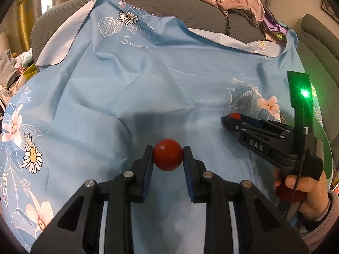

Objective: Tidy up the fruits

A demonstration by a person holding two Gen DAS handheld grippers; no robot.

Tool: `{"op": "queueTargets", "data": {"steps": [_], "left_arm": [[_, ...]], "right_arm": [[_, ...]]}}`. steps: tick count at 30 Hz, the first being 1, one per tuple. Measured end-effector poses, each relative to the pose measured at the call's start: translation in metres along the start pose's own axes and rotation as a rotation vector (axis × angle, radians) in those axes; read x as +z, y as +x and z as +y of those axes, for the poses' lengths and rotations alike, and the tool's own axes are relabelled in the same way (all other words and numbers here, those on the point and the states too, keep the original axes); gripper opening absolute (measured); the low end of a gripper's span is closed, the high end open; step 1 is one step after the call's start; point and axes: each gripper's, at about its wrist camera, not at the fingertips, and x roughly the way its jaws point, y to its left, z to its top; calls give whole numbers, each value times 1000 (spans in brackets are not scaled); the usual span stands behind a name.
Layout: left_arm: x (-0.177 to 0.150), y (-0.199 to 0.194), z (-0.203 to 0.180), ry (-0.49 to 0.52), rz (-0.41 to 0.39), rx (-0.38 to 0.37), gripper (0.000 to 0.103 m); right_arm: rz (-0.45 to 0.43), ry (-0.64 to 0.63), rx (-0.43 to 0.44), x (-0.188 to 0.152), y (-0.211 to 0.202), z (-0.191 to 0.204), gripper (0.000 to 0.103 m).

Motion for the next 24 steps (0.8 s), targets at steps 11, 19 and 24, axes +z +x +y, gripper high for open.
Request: {"op": "queueTargets", "data": {"steps": [11,19,24], "left_arm": [[-2,-7,-5,15,0,3,27],[-5,-26,-20,40,-19,-11,27],[-12,-39,-33,52,-23,-23,27]], "right_arm": [[-30,-13,34,-3,-29,5,31],[-80,-45,69,-13,-68,14,31],[-109,-63,87,-23,-92,17,31]]}}
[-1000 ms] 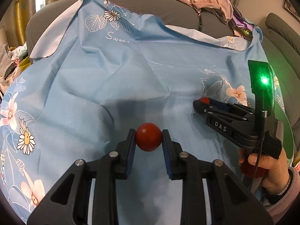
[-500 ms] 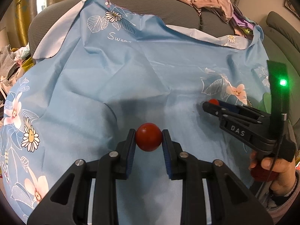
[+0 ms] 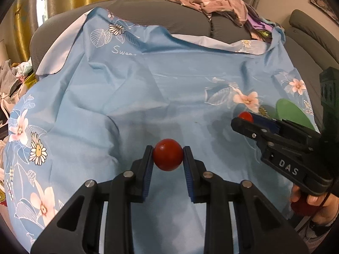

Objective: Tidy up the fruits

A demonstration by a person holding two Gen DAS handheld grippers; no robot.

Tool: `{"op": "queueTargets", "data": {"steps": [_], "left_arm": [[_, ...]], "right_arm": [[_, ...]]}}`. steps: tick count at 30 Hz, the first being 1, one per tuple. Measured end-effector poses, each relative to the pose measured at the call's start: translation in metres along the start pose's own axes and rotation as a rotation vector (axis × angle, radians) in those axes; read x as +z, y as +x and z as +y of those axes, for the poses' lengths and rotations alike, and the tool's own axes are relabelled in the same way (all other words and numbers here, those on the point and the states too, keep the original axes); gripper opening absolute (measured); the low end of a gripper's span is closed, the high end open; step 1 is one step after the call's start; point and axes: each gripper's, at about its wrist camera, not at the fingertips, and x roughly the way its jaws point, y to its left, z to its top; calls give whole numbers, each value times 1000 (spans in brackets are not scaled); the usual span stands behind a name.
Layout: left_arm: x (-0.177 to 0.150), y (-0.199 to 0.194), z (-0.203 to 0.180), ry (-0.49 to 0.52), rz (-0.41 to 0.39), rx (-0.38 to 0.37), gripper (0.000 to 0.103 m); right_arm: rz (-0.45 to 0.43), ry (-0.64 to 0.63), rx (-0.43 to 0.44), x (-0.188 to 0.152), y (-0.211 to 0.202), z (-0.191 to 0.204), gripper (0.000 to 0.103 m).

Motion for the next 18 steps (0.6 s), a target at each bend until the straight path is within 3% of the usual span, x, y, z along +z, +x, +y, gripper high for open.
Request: {"op": "queueTargets", "data": {"steps": [18], "left_arm": [[-37,-49,-43,33,-12,-26,27]], "right_arm": [[-49,-40,70,-37,-73,18,31]]}}
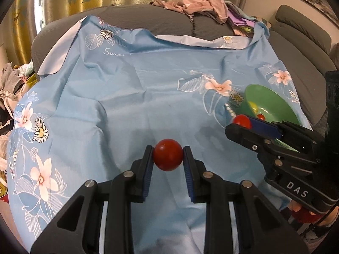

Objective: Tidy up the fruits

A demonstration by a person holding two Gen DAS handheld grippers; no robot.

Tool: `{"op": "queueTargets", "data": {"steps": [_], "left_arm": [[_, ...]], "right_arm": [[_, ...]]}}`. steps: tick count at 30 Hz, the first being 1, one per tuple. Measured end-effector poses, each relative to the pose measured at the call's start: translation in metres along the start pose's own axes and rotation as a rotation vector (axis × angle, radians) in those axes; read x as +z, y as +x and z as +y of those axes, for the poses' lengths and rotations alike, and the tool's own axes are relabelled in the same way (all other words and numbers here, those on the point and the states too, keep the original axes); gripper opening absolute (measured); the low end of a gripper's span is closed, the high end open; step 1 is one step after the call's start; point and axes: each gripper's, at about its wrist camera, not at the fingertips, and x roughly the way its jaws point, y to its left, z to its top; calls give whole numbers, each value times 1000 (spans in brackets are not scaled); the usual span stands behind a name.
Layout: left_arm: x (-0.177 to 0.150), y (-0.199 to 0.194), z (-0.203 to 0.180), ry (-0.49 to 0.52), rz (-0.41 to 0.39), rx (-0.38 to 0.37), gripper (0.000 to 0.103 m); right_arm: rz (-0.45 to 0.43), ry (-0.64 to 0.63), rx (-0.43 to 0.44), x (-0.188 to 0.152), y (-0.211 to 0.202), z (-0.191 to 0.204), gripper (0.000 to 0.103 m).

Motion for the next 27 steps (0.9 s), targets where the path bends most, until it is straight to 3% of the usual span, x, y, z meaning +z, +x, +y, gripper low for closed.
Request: {"op": "queueTargets", "data": {"steps": [16,27], "left_arm": [[-18,-42,-36,47,-39,-17,27],[-12,-52,-61,91,-62,-20,27]], "right_arm": [[-76,-8,-5,-15,-56,8,31],[-107,16,2,-20,-72,-4,31]]}}
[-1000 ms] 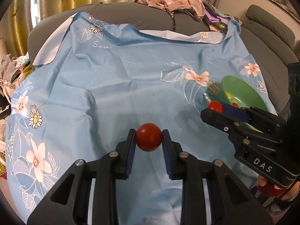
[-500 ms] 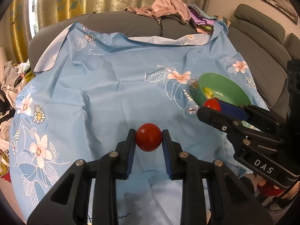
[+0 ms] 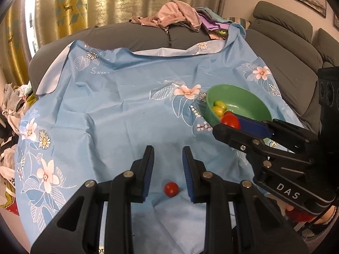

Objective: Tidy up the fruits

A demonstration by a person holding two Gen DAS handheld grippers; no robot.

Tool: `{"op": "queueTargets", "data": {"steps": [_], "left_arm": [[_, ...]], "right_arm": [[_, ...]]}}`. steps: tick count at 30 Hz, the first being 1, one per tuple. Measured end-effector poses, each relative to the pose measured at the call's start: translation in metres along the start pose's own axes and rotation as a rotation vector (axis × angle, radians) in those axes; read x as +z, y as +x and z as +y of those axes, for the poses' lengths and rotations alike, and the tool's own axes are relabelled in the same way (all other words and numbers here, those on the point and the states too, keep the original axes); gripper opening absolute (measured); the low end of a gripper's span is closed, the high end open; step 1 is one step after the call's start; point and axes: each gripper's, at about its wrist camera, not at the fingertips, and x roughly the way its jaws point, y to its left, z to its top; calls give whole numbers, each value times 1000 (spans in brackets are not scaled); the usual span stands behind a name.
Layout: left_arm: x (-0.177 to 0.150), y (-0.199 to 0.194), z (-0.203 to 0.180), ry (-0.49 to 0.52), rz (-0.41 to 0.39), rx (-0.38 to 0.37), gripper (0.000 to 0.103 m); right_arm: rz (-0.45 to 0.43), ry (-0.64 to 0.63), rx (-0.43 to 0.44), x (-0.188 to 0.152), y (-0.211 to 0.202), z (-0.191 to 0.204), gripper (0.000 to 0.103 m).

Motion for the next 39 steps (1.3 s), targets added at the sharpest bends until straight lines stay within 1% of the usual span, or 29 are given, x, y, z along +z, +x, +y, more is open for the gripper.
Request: {"op": "queueTargets", "data": {"steps": [3,4,6,8,11,16,19,26,28,32,35,39], "left_arm": [[-1,7,5,-10,6,13,27],[-4,14,9,-15,21,21,27],[-9,30,17,-32,69,11,32],[-17,53,21,-34,135,31,35],[-22,81,26,-37,184,43,35],[-9,111,43,-69,168,29,37],[3,130,53,-75,176,50,38],[26,169,90,-165,185,70,38],[31,175,93,-163,182,80,38],[45,187,96,-156,176,76,38],[55,197,99,-152,171,82,38],[61,208,104,-142,174,106,37]], "right_arm": [[0,21,-4,-1,0,-9,31],[2,28,-3,-3,-1,-12,31],[6,38,-4,-6,0,-19,31],[13,56,-5,-8,2,-26,31],[27,79,-5,-11,9,-34,31],[64,85,3,-15,28,-42,31],[81,91,12,-14,43,-45,31],[113,93,35,-9,79,-52,31],[123,87,34,-5,91,-54,31],[149,75,39,4,119,-54,31],[163,91,42,12,139,-58,31],[169,105,42,18,153,-62,31]]}}
